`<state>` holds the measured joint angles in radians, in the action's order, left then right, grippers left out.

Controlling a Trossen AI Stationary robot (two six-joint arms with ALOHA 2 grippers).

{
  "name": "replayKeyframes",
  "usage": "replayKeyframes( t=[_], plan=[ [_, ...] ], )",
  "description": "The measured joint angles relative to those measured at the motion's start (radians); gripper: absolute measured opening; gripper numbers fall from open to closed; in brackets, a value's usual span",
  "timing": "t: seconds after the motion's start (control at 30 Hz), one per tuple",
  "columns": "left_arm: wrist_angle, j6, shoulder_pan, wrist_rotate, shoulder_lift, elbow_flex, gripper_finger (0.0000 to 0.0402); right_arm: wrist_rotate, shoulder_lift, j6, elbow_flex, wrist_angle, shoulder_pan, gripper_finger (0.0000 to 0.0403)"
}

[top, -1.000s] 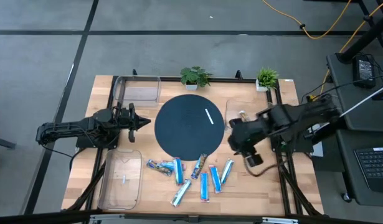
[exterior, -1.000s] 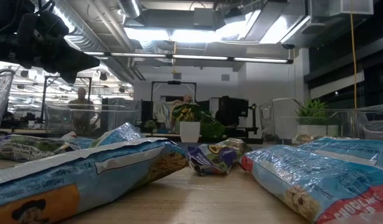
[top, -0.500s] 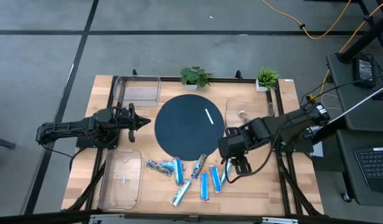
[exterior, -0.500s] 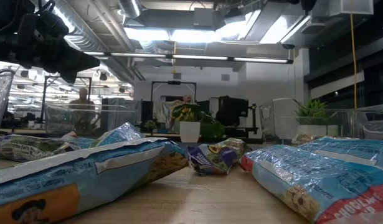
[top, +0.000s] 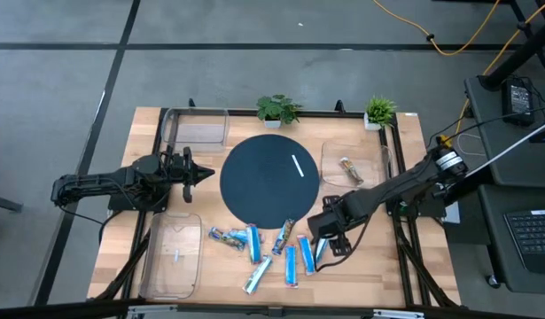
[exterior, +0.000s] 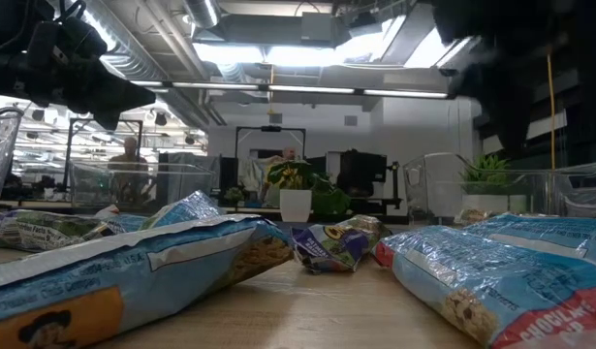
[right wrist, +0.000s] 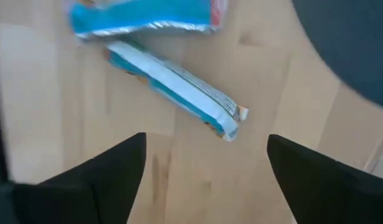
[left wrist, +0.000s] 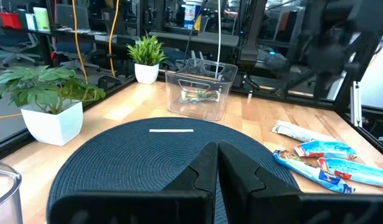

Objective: Pick and place Granola Bars by type
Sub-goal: Put the yellow granola bar into the top right transparent bin

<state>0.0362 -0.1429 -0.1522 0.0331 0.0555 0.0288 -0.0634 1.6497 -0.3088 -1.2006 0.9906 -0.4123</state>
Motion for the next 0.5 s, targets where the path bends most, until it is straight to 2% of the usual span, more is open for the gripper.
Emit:
replayKeyframes(
  t=[0.5],
  plan=[
    [0.000, 0.000, 0.000, 0.001, 0.000, 0.000, 0.0006, 0.017, 0.000, -0.001, 0.221, -0.319, 0.001, 0.0319]
  ],
)
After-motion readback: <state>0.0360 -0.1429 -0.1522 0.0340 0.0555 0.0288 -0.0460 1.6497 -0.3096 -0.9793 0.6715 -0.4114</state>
